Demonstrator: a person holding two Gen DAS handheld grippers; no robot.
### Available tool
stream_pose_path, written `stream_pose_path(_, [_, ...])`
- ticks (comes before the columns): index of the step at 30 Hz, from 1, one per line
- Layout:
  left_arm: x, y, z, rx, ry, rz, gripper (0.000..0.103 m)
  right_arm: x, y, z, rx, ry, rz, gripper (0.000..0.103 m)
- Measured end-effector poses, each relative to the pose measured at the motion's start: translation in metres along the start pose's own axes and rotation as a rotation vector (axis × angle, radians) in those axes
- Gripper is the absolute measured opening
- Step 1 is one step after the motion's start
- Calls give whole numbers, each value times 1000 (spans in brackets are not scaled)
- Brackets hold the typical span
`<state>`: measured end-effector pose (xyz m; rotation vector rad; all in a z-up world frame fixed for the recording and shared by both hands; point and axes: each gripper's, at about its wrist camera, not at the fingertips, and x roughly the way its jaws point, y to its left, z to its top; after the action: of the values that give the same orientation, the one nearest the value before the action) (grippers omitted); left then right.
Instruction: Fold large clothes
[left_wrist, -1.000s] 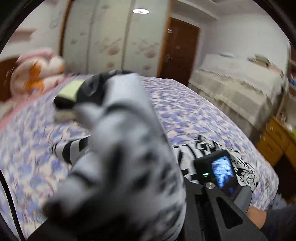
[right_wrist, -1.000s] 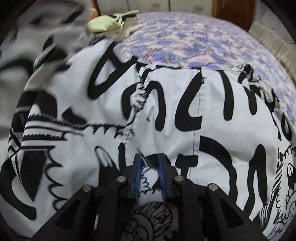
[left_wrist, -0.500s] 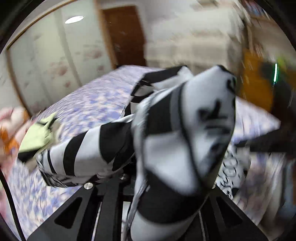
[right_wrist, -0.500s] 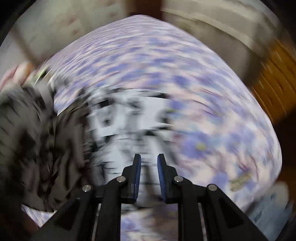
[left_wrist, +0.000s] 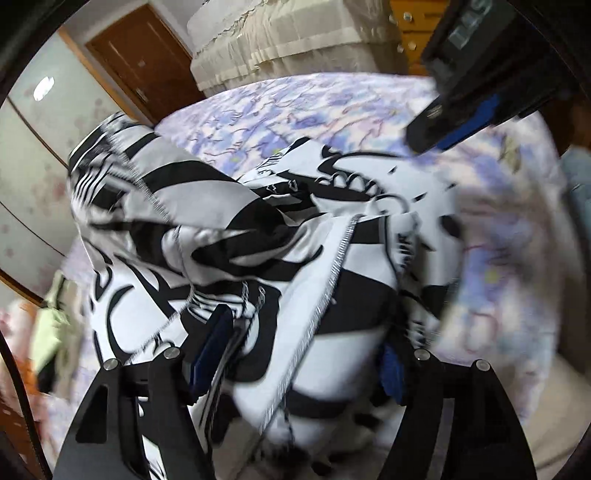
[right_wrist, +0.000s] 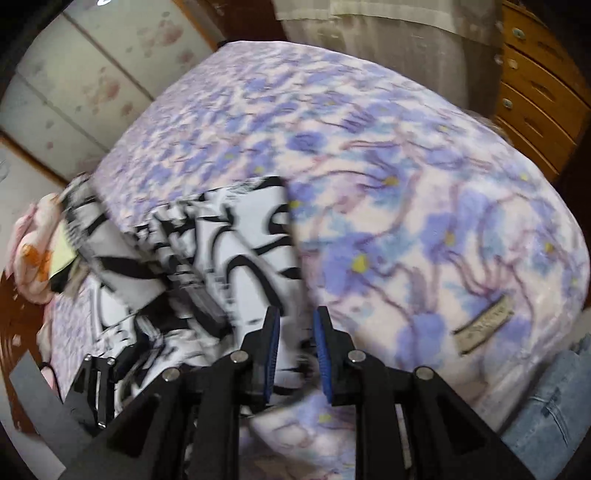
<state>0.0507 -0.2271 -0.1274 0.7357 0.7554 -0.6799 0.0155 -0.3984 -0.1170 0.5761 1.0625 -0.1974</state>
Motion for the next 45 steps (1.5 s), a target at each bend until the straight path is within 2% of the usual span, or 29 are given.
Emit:
stream_pose_path(4, [-36, 7, -10, -47, -61, -77, 72, -12, 21, 1, -90, -38, 84, 32])
stream_pose_path(7, [-64, 17, -23, -88, -103, -77, 73, -16, 36, 0, -163, -57, 138, 32])
stream_pose_path(11, [-80, 42, -40, -157, -115, -52, 74, -11, 52, -6, -271, -32, 201, 33])
stream_pose_path(15, [-86, 87, -67, -305, -78, -18, 74, 10, 59, -9, -341, 51, 214, 33])
stream_pose_path(19, [-73, 139, -100, -539, -2, -14, 74, 20, 58, -8, -361, 91, 224, 33])
stream_pose_path(22, [-61, 168, -126, -714, 36, -72, 74, 20, 59, -7, -390, 96, 245, 33])
stream_pose_path(25, [-45, 184, -145, -835, 49, -137, 74, 24, 66, -7, -429, 114, 247, 34])
stream_pose_path(29, [-32, 195, -158, -932, 43, -203, 76, 36, 74, -3, -462, 160, 243, 34])
stream_pose_path(32, [-25, 199, -163, -969, 41, -224, 80, 45, 81, 0, -493, 177, 232, 36])
stream_pose_path(36, [-19, 205, -165, -1002, 34, -256, 81, 66, 85, 6, -512, 233, 231, 36])
stream_pose_path(40, [-16, 206, -166, -1020, 34, -272, 83, 84, 90, 6, -547, 279, 250, 41])
stream_pose_path(42, [-13, 207, -166, -1028, 37, -274, 85, 92, 87, 8, -521, 301, 279, 41])
stream_pose_path(43, [-12, 207, -167, -1035, 38, -281, 85, 92, 86, 8, -514, 301, 284, 39])
stream_pose_path(45, [-11, 208, -166, -1044, 40, -286, 85, 87, 85, 8, -512, 284, 287, 19])
